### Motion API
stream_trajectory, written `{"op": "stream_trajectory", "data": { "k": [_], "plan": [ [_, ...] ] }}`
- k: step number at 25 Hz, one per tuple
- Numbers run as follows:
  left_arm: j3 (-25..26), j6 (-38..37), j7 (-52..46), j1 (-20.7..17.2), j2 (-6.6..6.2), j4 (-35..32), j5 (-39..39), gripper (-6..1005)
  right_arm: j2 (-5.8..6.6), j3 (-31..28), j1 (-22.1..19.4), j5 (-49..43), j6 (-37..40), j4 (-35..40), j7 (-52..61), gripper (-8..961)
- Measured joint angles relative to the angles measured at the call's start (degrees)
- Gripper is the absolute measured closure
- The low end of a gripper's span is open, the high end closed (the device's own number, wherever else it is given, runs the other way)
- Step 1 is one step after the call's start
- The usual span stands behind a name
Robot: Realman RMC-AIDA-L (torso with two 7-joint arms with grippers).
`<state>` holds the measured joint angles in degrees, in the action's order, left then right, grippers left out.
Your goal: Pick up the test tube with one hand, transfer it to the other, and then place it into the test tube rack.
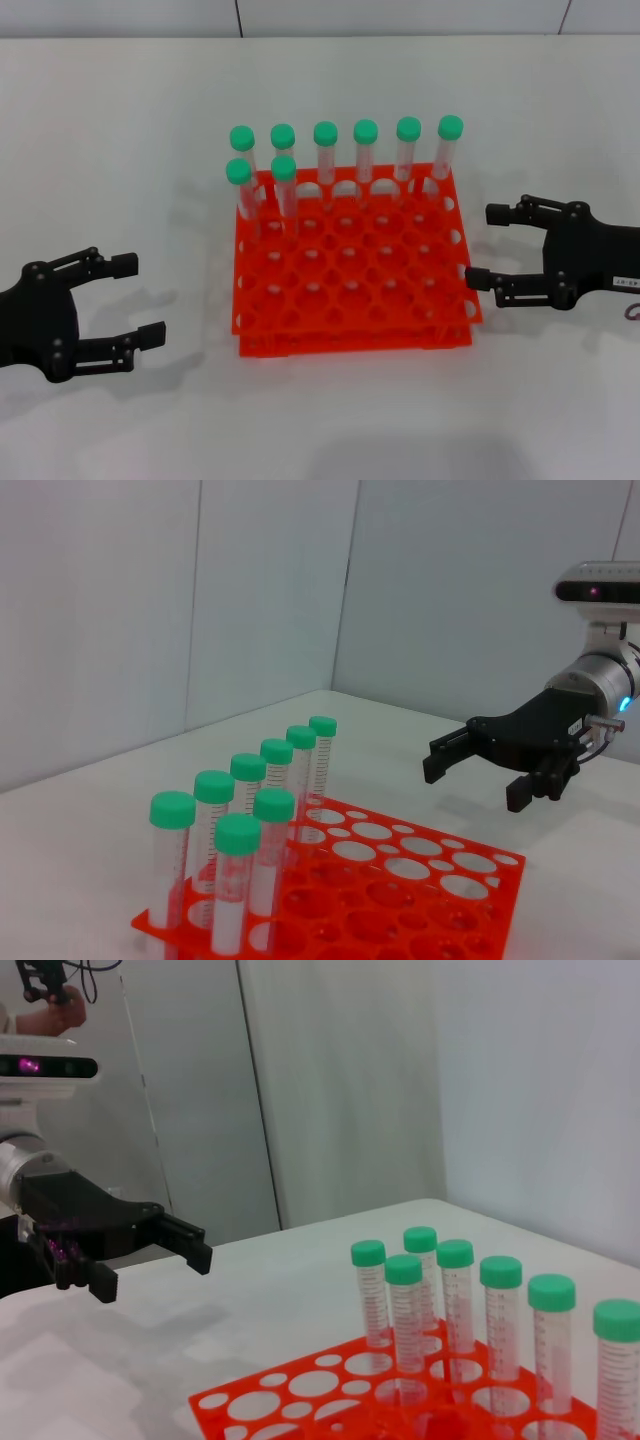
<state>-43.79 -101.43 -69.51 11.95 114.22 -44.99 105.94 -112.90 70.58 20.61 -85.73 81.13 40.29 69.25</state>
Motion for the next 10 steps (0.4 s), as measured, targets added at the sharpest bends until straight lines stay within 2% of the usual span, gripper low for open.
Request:
{"op": "stream_trajectory", "data": {
  "k": [10],
  "plan": [
    [0.02,0.18,-0.02,-0.07,0.16,-0.01,0.06,105,-0.3,-0.01,0.21,-0.14,-0.13,-0.28,0.01,77]
  ]
}}
